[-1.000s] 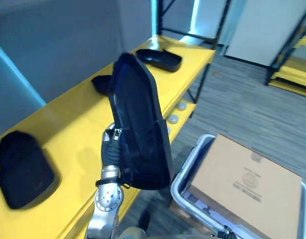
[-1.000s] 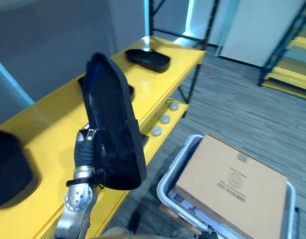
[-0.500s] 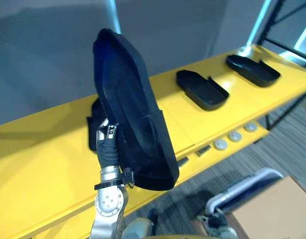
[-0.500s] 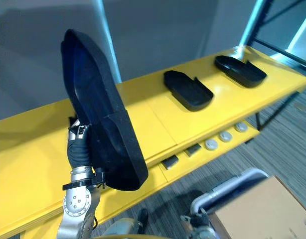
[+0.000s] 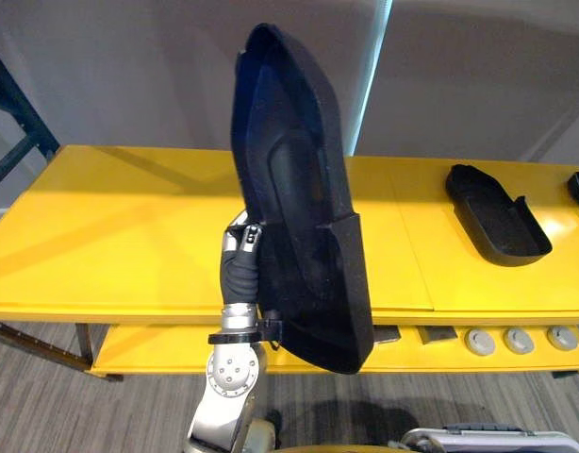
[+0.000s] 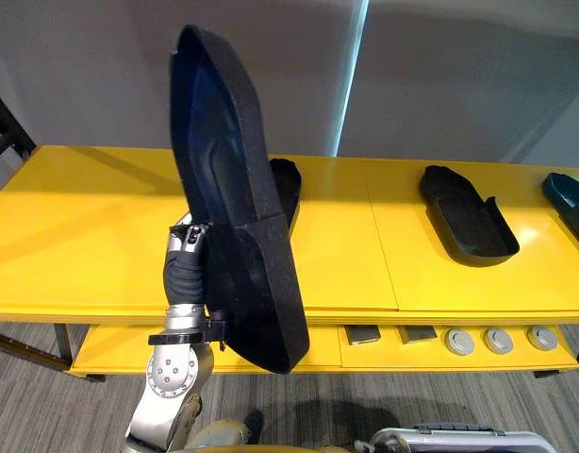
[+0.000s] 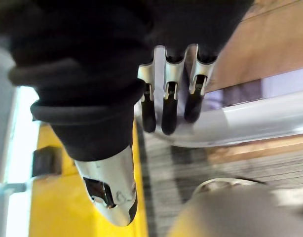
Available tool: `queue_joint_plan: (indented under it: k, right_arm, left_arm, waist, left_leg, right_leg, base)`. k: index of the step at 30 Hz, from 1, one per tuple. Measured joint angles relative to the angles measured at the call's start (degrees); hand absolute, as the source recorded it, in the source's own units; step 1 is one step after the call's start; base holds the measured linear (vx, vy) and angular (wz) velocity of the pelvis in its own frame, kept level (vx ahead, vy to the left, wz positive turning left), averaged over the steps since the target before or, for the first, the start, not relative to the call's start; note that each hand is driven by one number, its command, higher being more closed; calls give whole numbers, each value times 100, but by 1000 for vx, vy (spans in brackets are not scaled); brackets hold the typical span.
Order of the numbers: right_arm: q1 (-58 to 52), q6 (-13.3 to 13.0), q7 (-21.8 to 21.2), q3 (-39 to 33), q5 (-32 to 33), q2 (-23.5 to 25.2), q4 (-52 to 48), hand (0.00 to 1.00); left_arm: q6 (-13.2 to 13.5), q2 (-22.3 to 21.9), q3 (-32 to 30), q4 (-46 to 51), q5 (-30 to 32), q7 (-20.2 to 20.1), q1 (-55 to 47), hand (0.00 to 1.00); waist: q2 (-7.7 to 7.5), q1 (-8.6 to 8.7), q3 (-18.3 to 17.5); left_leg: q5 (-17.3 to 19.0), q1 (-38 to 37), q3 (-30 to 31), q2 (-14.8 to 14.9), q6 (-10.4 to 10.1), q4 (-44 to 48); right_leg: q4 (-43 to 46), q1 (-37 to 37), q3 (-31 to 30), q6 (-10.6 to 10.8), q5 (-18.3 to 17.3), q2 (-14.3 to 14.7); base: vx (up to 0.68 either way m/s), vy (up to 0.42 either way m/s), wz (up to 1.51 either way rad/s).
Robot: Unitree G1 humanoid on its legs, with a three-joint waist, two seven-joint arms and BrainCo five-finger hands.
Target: Walk over and take plastic housings, then place them on the shelf
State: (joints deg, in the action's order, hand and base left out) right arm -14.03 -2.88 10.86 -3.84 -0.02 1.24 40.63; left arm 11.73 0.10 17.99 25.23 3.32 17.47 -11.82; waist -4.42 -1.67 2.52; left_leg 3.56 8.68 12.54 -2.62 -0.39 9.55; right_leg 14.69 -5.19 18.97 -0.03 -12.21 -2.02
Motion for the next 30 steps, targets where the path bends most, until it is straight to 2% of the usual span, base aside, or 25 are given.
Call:
queue_joint_plan:
  k: [1, 2, 4, 7, 9, 14, 15, 16, 17, 18, 19, 20, 21, 22, 24, 25, 26, 27, 28, 29, 30]
  right_arm:
    - [66, -43, -91, 231, -2, 31, 8, 0]
    - [91, -61, -116, 281, -2, 46, 8, 0]
    - [130, -72, -114, 304, -2, 48, 69, 0]
    - [135, -67, -110, 261, -15, 51, 139, 0]
    - [128, -70, -103, 209, -18, 51, 159, 0]
    - [140, -70, -95, 202, -15, 46, 336, 0]
    - [141, -74, -94, 200, -15, 42, 334, 0]
    - [242, -74, -93, 220, -13, 45, 294, 0]
    - [284, -75, -94, 225, -14, 44, 275, 0]
    - [288, -74, -91, 214, -14, 38, 188, 0]
    - [268, -72, -87, 211, -14, 36, 119, 0]
    - [245, -72, -75, 179, -16, 3, 31, 0]
    - [253, -65, -62, 157, -18, -19, 32, 0]
    - [160, -32, -49, 139, -24, -58, 73, 0]
    - [76, 27, -51, 28, -50, -36, 74, 0]
    - [65, 82, -48, -57, -61, -20, 77, 0]
    - [90, 97, -48, -87, -64, 19, 98, 0]
    - [137, 140, -95, 18, -94, 62, 120, 0]
    - [154, 143, -118, 66, -170, 55, 99, 0]
    - [182, 155, -118, 80, -191, 57, 98, 0]
    - [241, 171, -122, 136, -237, 65, 97, 0]
  left_arm:
    - [1, 8, 43, -3, -16, -34, 1, 100]
    - [1, 5, 63, -5, -33, -50, -2, 100]
    - [0, 10, 133, -17, -40, -108, -30, 100]
    - [-6, 15, 272, -71, -39, -123, -71, 100]
    - [-8, 23, 316, -77, -38, -126, -64, 100]
    - [-13, 127, 364, -76, -37, -122, -64, 100]
    - [-12, 119, 337, -73, -43, -119, -68, 100]
    - [-9, 108, 215, -71, -43, -121, -69, 100]
    - [-9, 108, 156, -74, -45, -118, -79, 100]
    - [-10, 108, 99, -74, -53, -118, -102, 100]
    - [-7, 104, 102, -73, -63, -118, -104, 100]
    - [-8, 27, 151, -77, -113, -123, -104, 100]
    - [-10, -5, 166, -79, -124, -122, -103, 100]
    - [-8, -50, 334, -79, -134, -133, -103, 100]
    - [-5, -85, 437, -81, -139, -131, -105, 100]
    - [-5, -107, 445, -90, -138, -136, -88, 100]
    - [-4, -76, 435, -108, -138, -138, -38, 100]
    - [-2, 10, 394, -136, -139, -123, -53, 100]
    - [-5, 45, 342, -227, -152, -97, -54, 100]
    - [-7, 63, 318, -265, -149, -95, -60, 100]
    - [-24, 148, 260, -305, -142, -94, -106, 100]
  waist:
    - [-46, -96, -50]
    - [-34, -107, -57]
    - [58, -91, -124]
    - [60, -87, -153]
    - [53, -60, -153]
    - [90, -77, -104]
    - [105, -97, -61]
    - [71, -122, 32]
    - [98, -151, 46]
    - [65, -215, 66]
    - [54, -229, 67]
    - [82, -209, 81]
    - [110, -187, 96]
    - [112, -151, 98]
    - [194, -89, 91]
    - [299, -58, 41]
    - [257, -54, 51]
    - [108, -152, 64]
    - [140, -252, 77]
    - [106, -264, 59]
    - [-23, -261, -8]
  left_leg:
    - [-11, -50, -208, 83, -1, -174]
    - [-28, -55, -261, 110, 3, -212]
    - [-303, -97, -391, 196, -35, -432]
    - [-681, -263, -469, 226, -76, -783]
    - [-797, -269, -447, 202, -96, -878]
    - [-793, 328, 65, 18, -105, -158]
    - [-617, 418, 62, 40, 19, -51]
    - [-213, 865, -422, 258, 254, 817]
    - [-83, 1006, -543, 406, 202, 1194]
    - [80, 1167, -694, 735, 135, 1677]
    - [105, 1186, -767, 896, 97, 1766]
    - [106, 1167, -834, 1271, 83, 1764]
    - [98, 1132, -823, 1410, 68, 1705]
    - [117, 1014, -810, 1667, 21, 1631]
    - [258, 871, -791, 1893, -228, 1788]
    - [603, 762, -801, 2007, -824, 1857]
    - [702, 781, -834, 1939, -1173, 1954]
    - [944, 843, -1150, 1728, -934, 2382]
    - [1230, 1000, -1329, 1654, -747, 2757]
    - [1332, 1049, -1438, 1631, -627, 2877]
    - [1429, 1065, -1606, 1470, -458, 2934]
  right_leg:
    - [-65, -6, -119, -18, 13, 12]
    - [-101, -21, -160, -39, 25, 28]
    - [-206, -55, -199, -86, 54, 84]
    - [-251, -61, -280, -86, 54, 96]
    - [-294, -51, -271, -86, 54, 96]
    - [-211, -35, 333, -85, 53, 116]
    - [-200, -34, 353, -83, 52, 118]
    - [-235, -42, 424, -80, 50, 125]
    - [-236, -49, 444, -79, 49, 123]
    - [-244, -62, 429, -35, 22, 72]
    - [-239, -69, 418, 44, -31, 13]
    - [-159, -47, 408, 161, -157, -144]
    - [-68, -23, 409, 228, -196, -225]
    - [270, 123, 366, 427, -314, -481]
    - [518, 195, 298, 664, -401, -678]
    - [686, 286, 224, 873, -411, -844]
    - [755, 342, 136, 982, -410, -980]
    - [715, 432, -82, 1013, -298, -1282]
    - [549, 480, -226, 771, -120, -1392]
    - [480, 485, -255, 572, -1, -1447]
    - [420, 527, -270, 298, 242, -1562]
  base:
    - [20, -57, 10]
    - [16, -62, 20]
    - [1, -37, 22]
    - [5, -18, 0]
    - [-8, -3, 13]
    - [-74, 0, 72]
    - [-159, 49, 64]
    - [-156, 45, 43]
    - [-84, 20, 9]
    - [-41, 13, -25]
    - [-70, 163, -30]
    - [-79, 248, -14]
    - [-119, 514, -5]
    - [-93, 460, 6]
    - [-52, 533, 2]
    - [5, 607, -3]
    - [15, 642, -38]
    - [-2, 510, -66]
    - [-3, 605, -74]
    - [5, 656, -58]
    - [19, 576, -35]
